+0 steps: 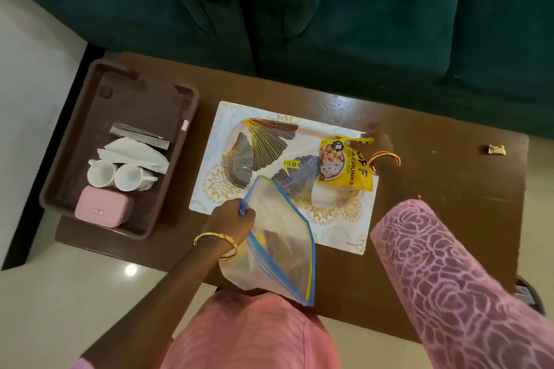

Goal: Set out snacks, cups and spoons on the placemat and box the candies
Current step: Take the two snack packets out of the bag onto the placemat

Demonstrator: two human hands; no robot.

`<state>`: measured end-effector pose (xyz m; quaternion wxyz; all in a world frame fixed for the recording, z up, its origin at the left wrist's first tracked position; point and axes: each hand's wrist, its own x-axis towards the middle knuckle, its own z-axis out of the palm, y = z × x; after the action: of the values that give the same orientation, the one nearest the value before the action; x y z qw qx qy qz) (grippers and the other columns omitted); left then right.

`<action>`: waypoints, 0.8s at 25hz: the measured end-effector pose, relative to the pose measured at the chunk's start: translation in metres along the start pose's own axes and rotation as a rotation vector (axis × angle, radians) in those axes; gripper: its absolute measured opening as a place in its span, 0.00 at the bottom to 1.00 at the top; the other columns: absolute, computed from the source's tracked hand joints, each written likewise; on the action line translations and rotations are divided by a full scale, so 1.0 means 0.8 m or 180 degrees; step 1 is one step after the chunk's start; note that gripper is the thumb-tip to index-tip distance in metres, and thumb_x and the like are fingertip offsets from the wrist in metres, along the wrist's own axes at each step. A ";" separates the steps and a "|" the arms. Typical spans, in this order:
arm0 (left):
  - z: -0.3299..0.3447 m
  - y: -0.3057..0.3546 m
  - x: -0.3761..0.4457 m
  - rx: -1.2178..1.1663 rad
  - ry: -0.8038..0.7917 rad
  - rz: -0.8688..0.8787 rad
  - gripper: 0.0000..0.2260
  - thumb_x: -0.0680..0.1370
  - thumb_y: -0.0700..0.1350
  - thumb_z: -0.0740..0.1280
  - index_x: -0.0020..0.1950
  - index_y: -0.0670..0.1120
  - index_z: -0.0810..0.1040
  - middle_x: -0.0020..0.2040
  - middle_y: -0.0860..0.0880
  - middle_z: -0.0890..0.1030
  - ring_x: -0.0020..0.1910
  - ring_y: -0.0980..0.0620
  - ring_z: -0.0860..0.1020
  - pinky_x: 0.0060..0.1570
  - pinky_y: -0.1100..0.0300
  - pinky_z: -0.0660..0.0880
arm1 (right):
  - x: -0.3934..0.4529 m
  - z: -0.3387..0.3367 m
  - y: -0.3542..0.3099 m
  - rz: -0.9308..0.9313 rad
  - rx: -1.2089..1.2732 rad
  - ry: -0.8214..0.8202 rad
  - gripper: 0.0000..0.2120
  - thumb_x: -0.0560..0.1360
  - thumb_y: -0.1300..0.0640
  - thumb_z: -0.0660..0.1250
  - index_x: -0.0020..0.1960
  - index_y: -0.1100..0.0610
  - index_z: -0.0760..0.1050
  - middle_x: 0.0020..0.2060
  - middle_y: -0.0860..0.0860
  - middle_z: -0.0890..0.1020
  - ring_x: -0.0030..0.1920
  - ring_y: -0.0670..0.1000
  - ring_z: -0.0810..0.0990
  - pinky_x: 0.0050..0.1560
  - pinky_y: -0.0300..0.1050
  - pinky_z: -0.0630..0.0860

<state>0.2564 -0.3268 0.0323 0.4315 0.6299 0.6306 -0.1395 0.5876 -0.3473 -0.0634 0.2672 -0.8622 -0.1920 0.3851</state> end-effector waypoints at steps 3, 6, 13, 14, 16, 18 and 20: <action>-0.001 0.000 0.000 -0.0109 -0.0006 -0.0099 0.10 0.76 0.44 0.61 0.42 0.41 0.78 0.41 0.40 0.84 0.43 0.43 0.80 0.45 0.54 0.74 | -0.023 0.020 0.029 0.0807 0.0990 0.0430 0.37 0.64 0.52 0.78 0.66 0.60 0.64 0.63 0.61 0.75 0.61 0.60 0.76 0.62 0.58 0.74; -0.003 -0.001 0.001 -0.0169 0.0033 -0.0206 0.10 0.76 0.45 0.61 0.45 0.40 0.79 0.41 0.42 0.82 0.43 0.43 0.80 0.43 0.55 0.73 | -0.037 0.035 0.050 0.1111 0.1066 0.0642 0.26 0.65 0.51 0.76 0.58 0.62 0.75 0.55 0.62 0.81 0.54 0.60 0.80 0.57 0.58 0.77; -0.002 -0.003 -0.001 0.0063 0.0069 -0.0184 0.10 0.76 0.46 0.61 0.45 0.41 0.79 0.38 0.44 0.81 0.37 0.47 0.77 0.32 0.61 0.68 | -0.034 0.041 0.037 0.0612 0.0924 0.1088 0.10 0.69 0.57 0.73 0.44 0.63 0.78 0.40 0.60 0.82 0.41 0.54 0.77 0.47 0.52 0.77; -0.001 -0.003 -0.002 0.0099 0.0094 -0.0176 0.11 0.76 0.46 0.61 0.45 0.41 0.79 0.39 0.43 0.82 0.37 0.47 0.77 0.32 0.61 0.68 | -0.036 0.041 0.036 0.0610 0.0929 0.1122 0.10 0.69 0.56 0.73 0.43 0.63 0.78 0.38 0.58 0.80 0.41 0.54 0.76 0.45 0.51 0.75; 0.001 -0.003 -0.003 0.0078 0.0134 -0.0163 0.11 0.76 0.46 0.61 0.45 0.40 0.79 0.41 0.42 0.83 0.40 0.45 0.79 0.38 0.58 0.72 | -0.036 0.045 0.043 0.0661 0.0999 0.1232 0.10 0.69 0.57 0.73 0.43 0.63 0.78 0.38 0.58 0.80 0.40 0.53 0.76 0.44 0.50 0.75; 0.002 -0.007 -0.003 0.0004 0.0136 -0.0123 0.11 0.76 0.46 0.61 0.45 0.40 0.79 0.41 0.41 0.84 0.41 0.43 0.80 0.43 0.55 0.74 | -0.038 0.047 0.047 0.0655 0.1113 0.1337 0.08 0.69 0.57 0.72 0.42 0.61 0.77 0.39 0.61 0.81 0.39 0.53 0.76 0.44 0.51 0.76; 0.002 -0.011 -0.003 -0.0081 0.0144 -0.0114 0.11 0.76 0.45 0.61 0.44 0.39 0.79 0.40 0.41 0.84 0.42 0.43 0.80 0.44 0.54 0.74 | -0.039 0.049 0.046 0.0603 0.1217 0.1445 0.08 0.69 0.56 0.73 0.40 0.58 0.75 0.37 0.59 0.80 0.39 0.53 0.76 0.44 0.52 0.77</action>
<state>0.2487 -0.3307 0.0301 0.4225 0.6159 0.6531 -0.1249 0.5423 -0.3808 -0.0906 0.4235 -0.8744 0.0298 0.2350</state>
